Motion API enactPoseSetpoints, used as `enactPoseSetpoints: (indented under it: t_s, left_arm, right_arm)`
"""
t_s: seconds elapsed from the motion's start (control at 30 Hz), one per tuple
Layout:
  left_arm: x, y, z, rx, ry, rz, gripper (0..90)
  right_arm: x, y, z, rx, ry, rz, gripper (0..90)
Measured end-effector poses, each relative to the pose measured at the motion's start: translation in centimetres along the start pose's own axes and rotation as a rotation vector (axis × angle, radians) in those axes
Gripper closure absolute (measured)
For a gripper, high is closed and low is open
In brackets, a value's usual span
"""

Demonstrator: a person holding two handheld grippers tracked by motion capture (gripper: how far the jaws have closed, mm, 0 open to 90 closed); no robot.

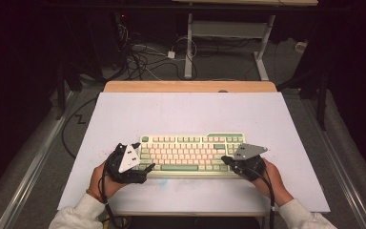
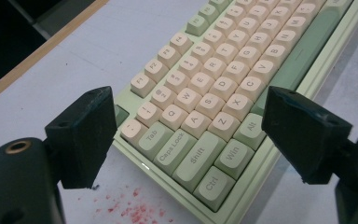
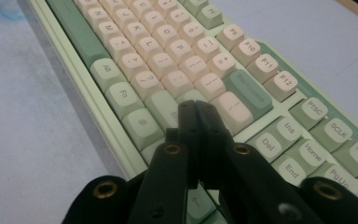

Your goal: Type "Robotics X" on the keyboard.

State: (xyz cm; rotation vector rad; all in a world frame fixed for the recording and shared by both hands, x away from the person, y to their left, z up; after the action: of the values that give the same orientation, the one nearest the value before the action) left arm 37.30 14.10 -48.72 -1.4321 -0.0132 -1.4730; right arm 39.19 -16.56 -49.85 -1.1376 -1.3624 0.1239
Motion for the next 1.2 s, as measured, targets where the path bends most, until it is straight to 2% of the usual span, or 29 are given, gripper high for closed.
enactPoseSetpoints:
  t_s: [0.47,0.63,0.8,0.83,0.93,1.0,1.2]
  left_arm:
    - [0.0,0.2,-0.2,-0.008,0.001,0.009,17.4]
    - [0.1,-0.1,0.0,-0.026,-0.022,0.015,18.3]
    - [0.3,-0.7,0.4,-0.050,-0.061,0.017,31.0]
    - [0.4,-0.9,0.6,-0.055,-0.065,0.010,38.6]
    - [0.5,-1.3,0.8,-0.056,-0.079,0.001,46.4]
    - [0.5,-1.4,0.8,-0.076,-0.092,-0.001,59.0]
    - [0.6,-1.4,0.6,-0.095,-0.083,0.011,81.2]
  right_arm:
    - [-0.3,1.0,0.0,-0.017,-0.013,0.036,90.0]
    - [-0.3,1.0,0.1,-0.018,-0.011,0.041,90.0]
    - [-0.3,1.0,0.1,-0.021,-0.009,0.041,90.0]
    - [-0.3,0.9,0.1,-0.021,-0.005,0.042,90.0]
    - [-0.3,1.0,0.1,-0.024,-0.010,0.038,90.0]
    - [-0.3,1.0,0.1,-0.024,-0.010,0.038,90.0]
    - [-0.3,1.0,0.1,-0.024,-0.012,0.037,90.0]
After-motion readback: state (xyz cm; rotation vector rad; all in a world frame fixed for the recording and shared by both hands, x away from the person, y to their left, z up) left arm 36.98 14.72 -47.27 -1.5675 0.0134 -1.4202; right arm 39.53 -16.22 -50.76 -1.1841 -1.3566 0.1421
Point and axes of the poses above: each handheld gripper's, and its own axes: y roughly forward along the jaws, x roughly out of its top, z roughly to its left, the point moved 8 cm from there along y, roughly forward along the jaws, and after that the axes turned 2 degrees about z, right-handed, at the moved point
